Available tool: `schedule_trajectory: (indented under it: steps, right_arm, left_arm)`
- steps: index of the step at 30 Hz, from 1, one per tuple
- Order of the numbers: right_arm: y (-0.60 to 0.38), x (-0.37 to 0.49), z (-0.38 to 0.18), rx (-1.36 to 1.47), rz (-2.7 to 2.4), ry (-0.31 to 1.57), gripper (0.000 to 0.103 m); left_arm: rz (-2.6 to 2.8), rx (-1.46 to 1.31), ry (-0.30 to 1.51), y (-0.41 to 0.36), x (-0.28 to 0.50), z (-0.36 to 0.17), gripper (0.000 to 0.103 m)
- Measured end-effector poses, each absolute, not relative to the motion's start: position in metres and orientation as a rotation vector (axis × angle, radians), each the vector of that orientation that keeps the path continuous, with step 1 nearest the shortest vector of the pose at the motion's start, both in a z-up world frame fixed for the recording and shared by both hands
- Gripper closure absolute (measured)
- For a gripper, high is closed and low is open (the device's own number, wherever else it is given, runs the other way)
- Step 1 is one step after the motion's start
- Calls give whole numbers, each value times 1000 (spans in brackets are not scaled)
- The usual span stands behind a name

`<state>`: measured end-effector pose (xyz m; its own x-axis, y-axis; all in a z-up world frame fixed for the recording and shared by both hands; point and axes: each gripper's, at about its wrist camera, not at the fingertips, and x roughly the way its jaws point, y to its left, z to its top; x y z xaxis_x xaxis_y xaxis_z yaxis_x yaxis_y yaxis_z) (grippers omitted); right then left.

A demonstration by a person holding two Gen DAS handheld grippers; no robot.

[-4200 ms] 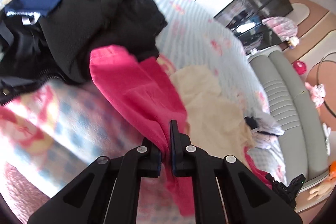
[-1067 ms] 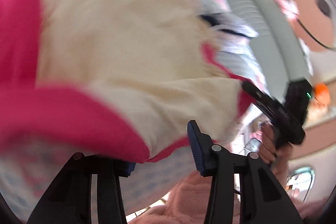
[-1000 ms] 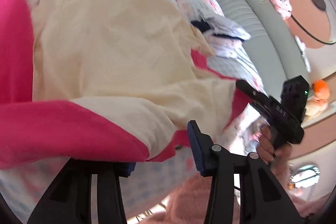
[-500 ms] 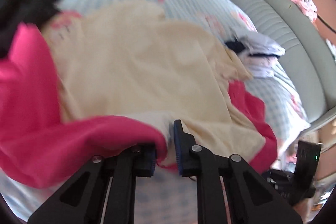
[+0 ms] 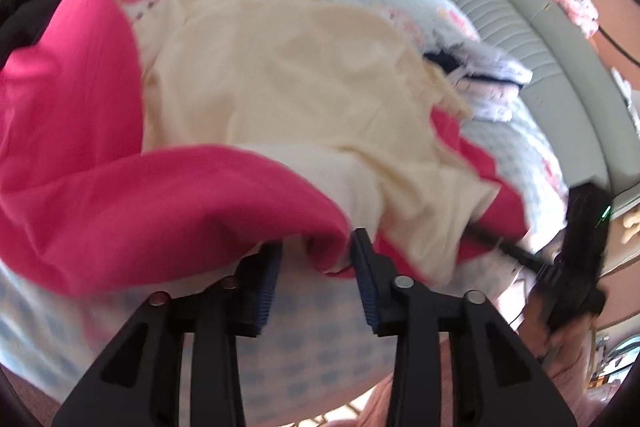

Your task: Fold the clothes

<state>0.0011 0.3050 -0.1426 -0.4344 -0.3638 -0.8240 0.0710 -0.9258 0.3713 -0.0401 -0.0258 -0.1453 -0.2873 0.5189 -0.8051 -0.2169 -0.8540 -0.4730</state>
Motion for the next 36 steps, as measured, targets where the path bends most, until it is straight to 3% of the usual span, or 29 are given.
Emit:
schedule_trajectory:
  steps: [6, 7, 8, 11, 18, 27, 28, 29, 31, 33, 34, 35, 36]
  right_arm:
    - [318, 4, -132, 1491, -2535, -470, 70]
    - [317, 7, -129, 1478, -2547, -476, 70]
    - [315, 10, -124, 1458, -2560, -474, 70]
    - [316, 16, -106, 1383, -2622, -417, 70]
    - [331, 18, -96, 1396, -2525, -484, 70]
    - [301, 40, -120, 1480, -2339, -328, 65]
    - [299, 38, -125, 1507, -2310, -320, 63]
    - [295, 35, -134, 1554, -2258, -302, 60]
    - [288, 28, -151, 1645, -2152, -264, 31]
    - [287, 23, -154, 1642, -2137, -286, 26]
    - [287, 22, -153, 1627, -2143, -305, 30]
    - [288, 20, -152, 1612, -2149, -325, 34]
    - [288, 18, -151, 1597, -2154, -344, 39]
  left_arm:
    - [2079, -1582, -340, -18, -29, -162, 67]
    - [2095, -1559, -328, -14, -26, -158, 70]
    - [2111, -1535, -315, -10, -24, -153, 81]
    - [2226, -1427, -292, -4, -24, -127, 89]
    - [2343, -1357, -400, -25, -60, -100, 89]
    - [2272, -1396, -545, -66, -40, -127, 87]
    - [2260, -1381, -567, -71, -37, -128, 82]
    - [2220, -1386, -586, -73, -39, -132, 62]
    - [2110, -1404, -644, -76, -46, -144, 38]
    - [2087, -1439, -714, -75, -56, -157, 40]
    - [2090, -1445, -701, -70, -59, -158, 49]
    - [2093, -1450, -686, -65, -62, -158, 67]
    - [2097, -1456, -671, -59, -65, -158, 72]
